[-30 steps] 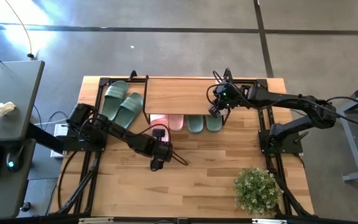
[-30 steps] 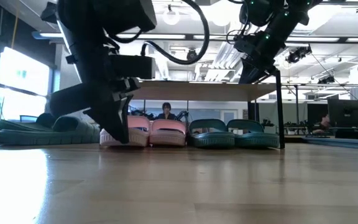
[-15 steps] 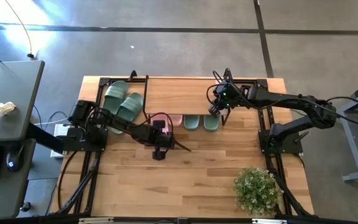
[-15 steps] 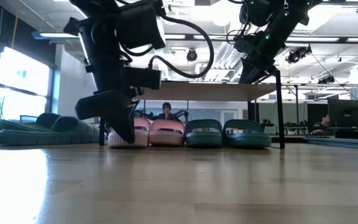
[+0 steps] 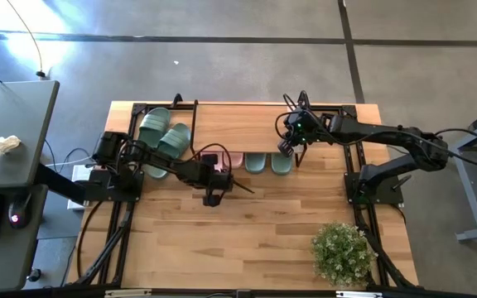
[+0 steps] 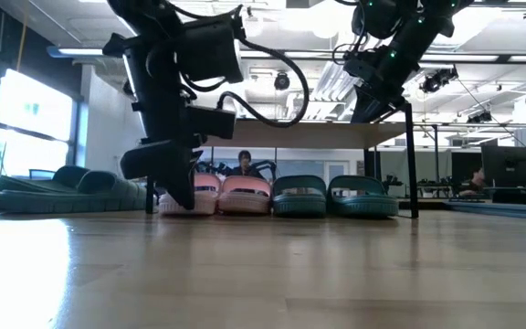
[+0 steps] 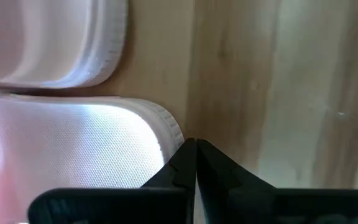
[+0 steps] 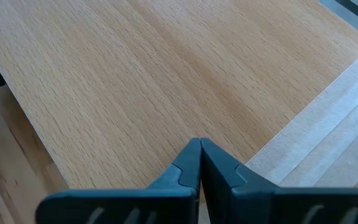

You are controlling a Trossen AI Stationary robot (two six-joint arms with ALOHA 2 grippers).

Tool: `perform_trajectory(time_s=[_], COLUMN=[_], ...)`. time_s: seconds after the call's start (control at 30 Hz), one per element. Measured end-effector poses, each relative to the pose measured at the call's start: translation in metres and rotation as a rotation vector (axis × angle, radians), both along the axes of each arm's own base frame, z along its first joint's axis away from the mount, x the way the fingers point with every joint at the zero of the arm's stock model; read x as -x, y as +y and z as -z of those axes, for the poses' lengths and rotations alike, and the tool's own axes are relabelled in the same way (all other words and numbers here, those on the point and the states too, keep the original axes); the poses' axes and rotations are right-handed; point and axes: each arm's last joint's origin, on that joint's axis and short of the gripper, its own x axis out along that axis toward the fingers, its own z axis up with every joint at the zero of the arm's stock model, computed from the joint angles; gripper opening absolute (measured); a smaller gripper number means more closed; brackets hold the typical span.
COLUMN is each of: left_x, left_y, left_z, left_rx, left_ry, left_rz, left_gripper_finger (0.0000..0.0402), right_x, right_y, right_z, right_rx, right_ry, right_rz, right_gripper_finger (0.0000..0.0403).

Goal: Pick and place slides into the shelf
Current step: Put the pink slide under the shelf

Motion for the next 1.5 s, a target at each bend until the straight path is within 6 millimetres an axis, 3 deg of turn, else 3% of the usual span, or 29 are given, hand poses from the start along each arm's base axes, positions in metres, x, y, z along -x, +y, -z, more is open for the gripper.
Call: perform_trajectory(time_s=[0.27,0.73,0.9,1.2,1.5], left_x=[0.001,0.0,-0.004,-0.028,-0.037], left_y=[0.014,0.014,0.003,-0.02,0.009], left_z=[0.0,0.0,-0.003,-0.036,-0.049], left_rx=[0.004,-0.015,-0.023,-0.115,-0.231], left_ry=[-0.004,-0.013,-0.045,-0.157,-0.198], left_rz=[-0.051,-0.052,-0.014,0.118,0.054], left_gripper_finger=[0.0003,0.0003,0.0003,0.0003,0.0003], right_x=[0.0,0.0,0.0,0.0,-0.001], right_y=[0.0,0.0,0.0,0.0,0.0], right_z=[0.0,0.0,0.0,0.0,0.0], right_rx=[0.002,0.002,0.002,0.001,0.002], right_ry=[0.0,-0.001,-0.001,-0.003,-0.008], right_rz=[0.001,0.001,0.001,0.0,-0.001], right_gripper_finger=[0.0,0.0,0.0,0.0,0.0])
